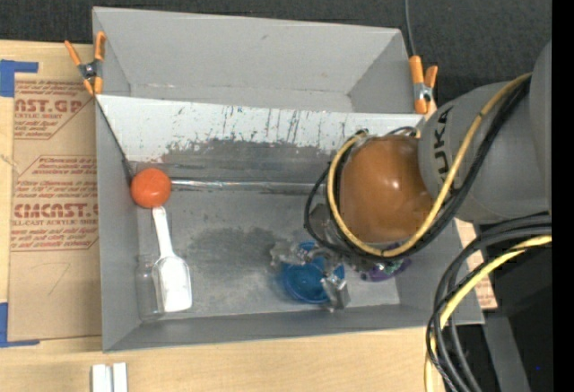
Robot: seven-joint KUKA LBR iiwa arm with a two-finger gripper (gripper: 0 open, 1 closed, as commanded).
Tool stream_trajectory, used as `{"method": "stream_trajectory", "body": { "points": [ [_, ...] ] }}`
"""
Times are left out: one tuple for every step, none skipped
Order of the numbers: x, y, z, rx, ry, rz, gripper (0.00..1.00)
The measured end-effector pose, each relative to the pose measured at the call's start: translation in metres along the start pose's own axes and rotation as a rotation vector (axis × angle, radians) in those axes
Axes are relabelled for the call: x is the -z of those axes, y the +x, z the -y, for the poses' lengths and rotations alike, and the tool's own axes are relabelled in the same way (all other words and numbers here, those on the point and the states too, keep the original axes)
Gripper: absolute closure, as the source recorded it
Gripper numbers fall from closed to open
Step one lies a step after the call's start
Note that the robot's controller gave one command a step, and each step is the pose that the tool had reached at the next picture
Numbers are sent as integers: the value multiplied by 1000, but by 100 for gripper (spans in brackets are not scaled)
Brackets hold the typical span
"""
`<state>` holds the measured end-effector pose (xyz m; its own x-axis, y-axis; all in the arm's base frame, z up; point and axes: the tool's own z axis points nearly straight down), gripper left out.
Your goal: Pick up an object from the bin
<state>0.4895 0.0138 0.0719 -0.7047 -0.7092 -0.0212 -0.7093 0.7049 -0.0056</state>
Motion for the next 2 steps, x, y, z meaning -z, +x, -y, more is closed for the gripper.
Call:
{"method": "stream_trajectory", "body": {
  "points": [
    [0, 0, 0, 0, 0, 0, 100],
    [0, 0, 0, 0, 0, 0, 100]
  ]
}}
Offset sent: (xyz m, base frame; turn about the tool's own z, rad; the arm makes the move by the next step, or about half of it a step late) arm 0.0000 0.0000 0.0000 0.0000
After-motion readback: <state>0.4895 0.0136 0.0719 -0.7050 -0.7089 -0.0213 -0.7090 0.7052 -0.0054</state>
